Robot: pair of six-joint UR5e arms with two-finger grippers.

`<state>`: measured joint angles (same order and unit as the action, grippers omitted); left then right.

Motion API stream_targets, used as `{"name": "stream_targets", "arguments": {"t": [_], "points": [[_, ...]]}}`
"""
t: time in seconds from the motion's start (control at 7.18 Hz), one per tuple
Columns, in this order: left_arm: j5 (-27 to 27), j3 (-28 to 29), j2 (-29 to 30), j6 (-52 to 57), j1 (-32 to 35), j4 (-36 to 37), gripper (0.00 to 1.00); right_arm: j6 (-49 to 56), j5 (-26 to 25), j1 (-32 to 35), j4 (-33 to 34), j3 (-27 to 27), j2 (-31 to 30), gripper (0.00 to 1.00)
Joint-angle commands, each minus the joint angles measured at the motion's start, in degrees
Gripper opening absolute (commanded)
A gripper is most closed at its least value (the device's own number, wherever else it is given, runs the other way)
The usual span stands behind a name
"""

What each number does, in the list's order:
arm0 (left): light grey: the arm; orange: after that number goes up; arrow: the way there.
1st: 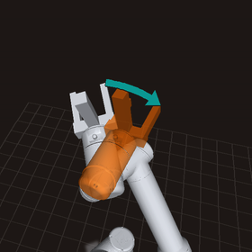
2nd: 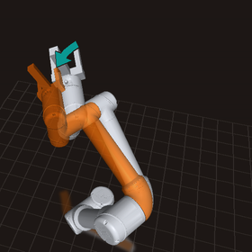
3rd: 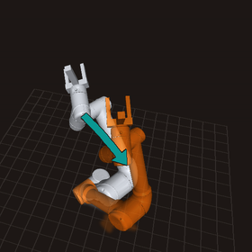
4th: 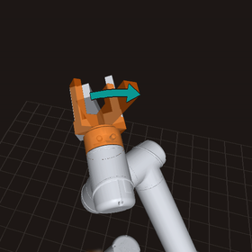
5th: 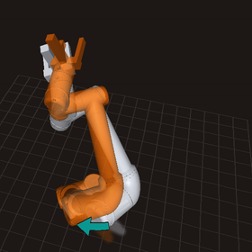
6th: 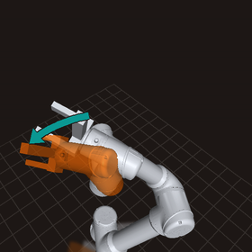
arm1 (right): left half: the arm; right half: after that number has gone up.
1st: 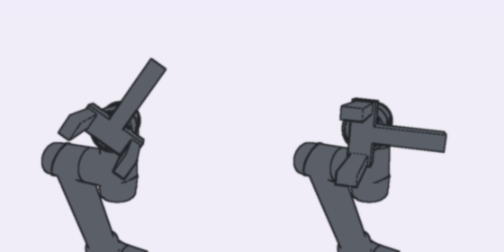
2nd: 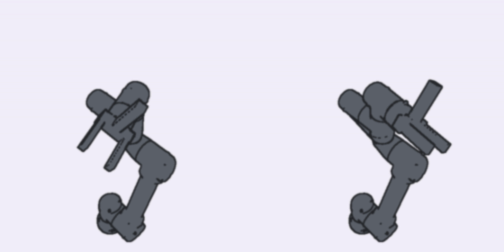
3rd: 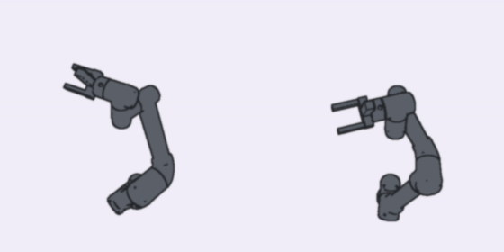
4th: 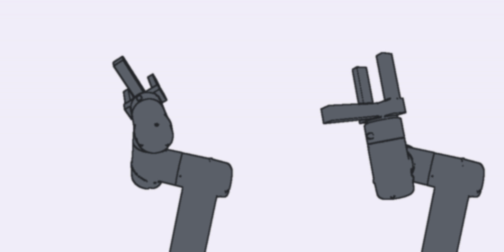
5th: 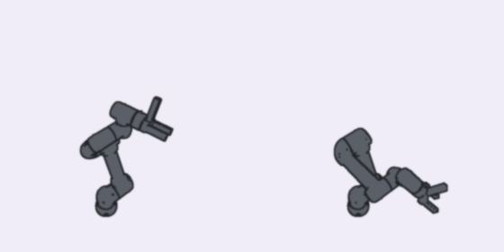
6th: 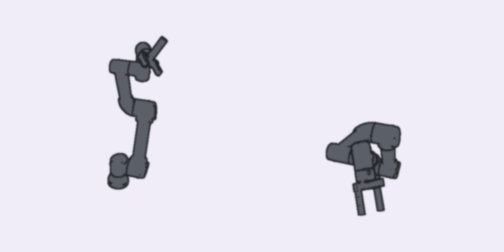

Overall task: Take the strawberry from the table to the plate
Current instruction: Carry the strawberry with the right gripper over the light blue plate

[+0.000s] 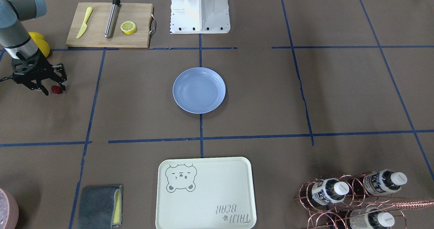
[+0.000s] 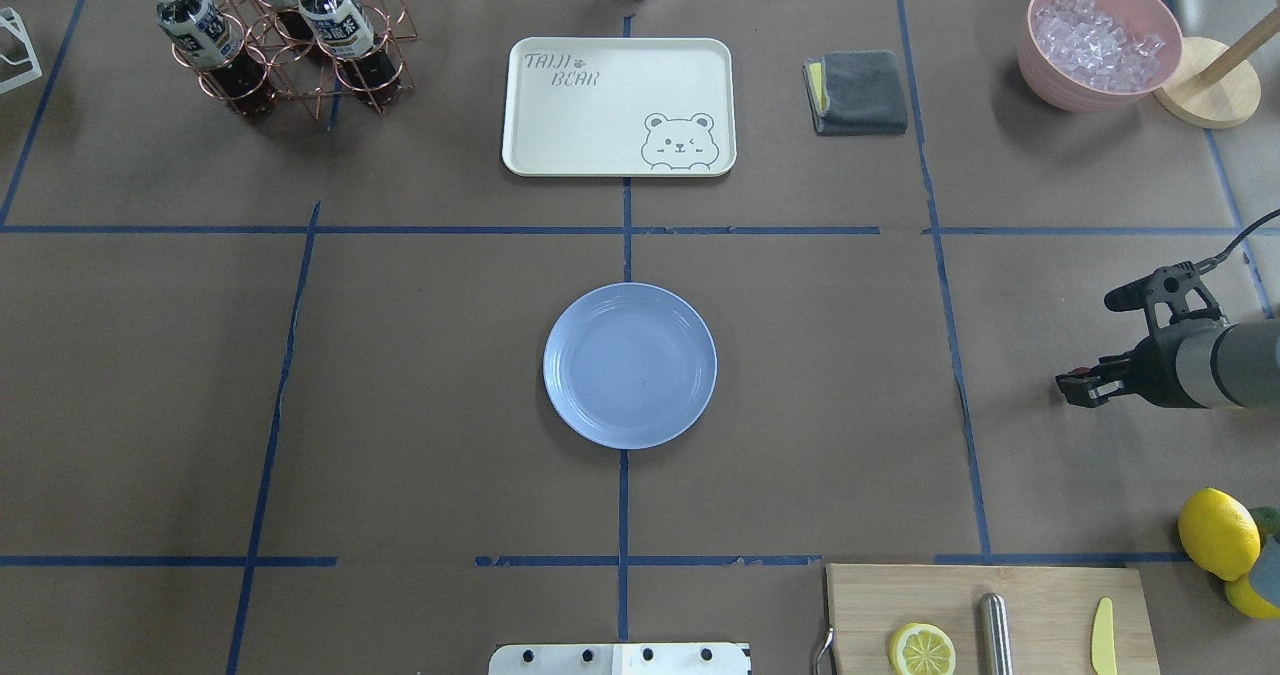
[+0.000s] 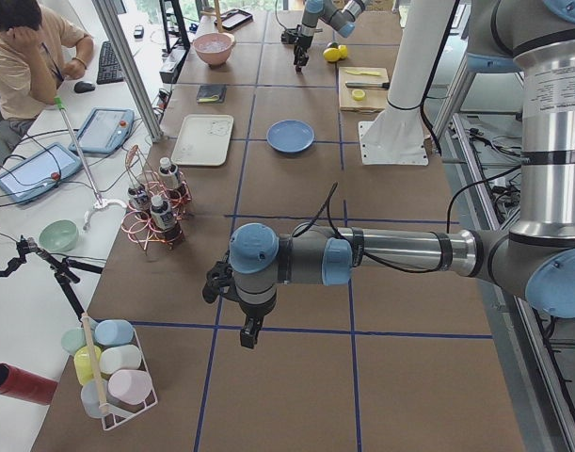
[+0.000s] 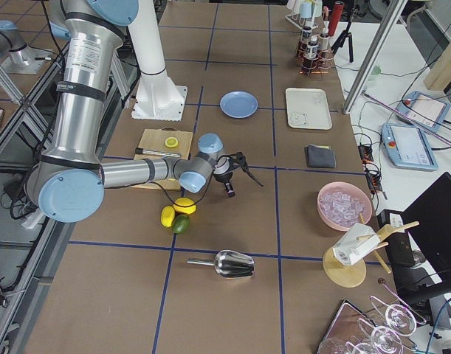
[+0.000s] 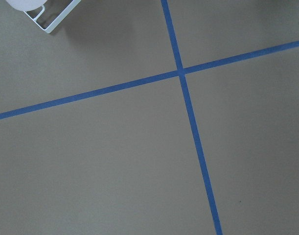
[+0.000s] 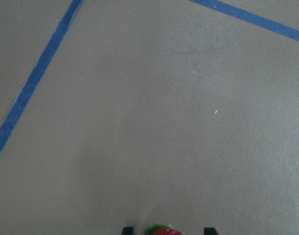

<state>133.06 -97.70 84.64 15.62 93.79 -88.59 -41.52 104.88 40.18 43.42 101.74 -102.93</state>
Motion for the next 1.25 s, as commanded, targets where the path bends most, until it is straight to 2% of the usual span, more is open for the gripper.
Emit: {"name": "stream_targets", "arguments": {"t": [0.0, 0.28, 0.42, 0.56, 0.7, 0.84, 0.98, 1.11], "points": [[0.3, -0.1, 0.0, 0.0, 0.0, 0.0, 1.00, -0.1, 0.1, 0.0, 0.0, 0.1, -0.1, 0.00], [0.3, -0.1, 0.1, 0.0, 0.0, 0.0, 1.00, -1.0, 0.3, -0.2, -1.0, 1.7, 0.9, 0.00], [0.3, -0.2, 0.2, 0.1, 0.1, 0.0, 1.00, -9.5, 0.1, -1.3, 3.8, 5.8, 6.0, 0.00], [0.3, -0.4, 0.2, 0.1, 0.1, 0.0, 1.00, -13.4, 0.1, -3.1, 14.6, 7.9, 14.8, 0.00], [0.3, -0.6, 0.3, 0.1, 0.1, 0.1, 1.00, -15.0, 0.0, -4.7, 31.0, 8.5, 28.0, 0.00], [0.3, -0.9, 0.4, 0.1, 0.1, 0.1, 1.00, -19.4, -3.5, -8.6, 40.3, 7.6, 37.4, 0.00], [0.3, -0.9, 0.4, 0.1, 0.1, 0.1, 1.00, -23.0, -6.8, -11.0, 46.7, 5.1, 45.5, 0.00], [0.3, -0.9, 0.5, 0.1, 0.1, 0.0, 1.00, -25.3, -7.8, -12.0, 48.2, -2.0, 53.1, 0.00]]}}
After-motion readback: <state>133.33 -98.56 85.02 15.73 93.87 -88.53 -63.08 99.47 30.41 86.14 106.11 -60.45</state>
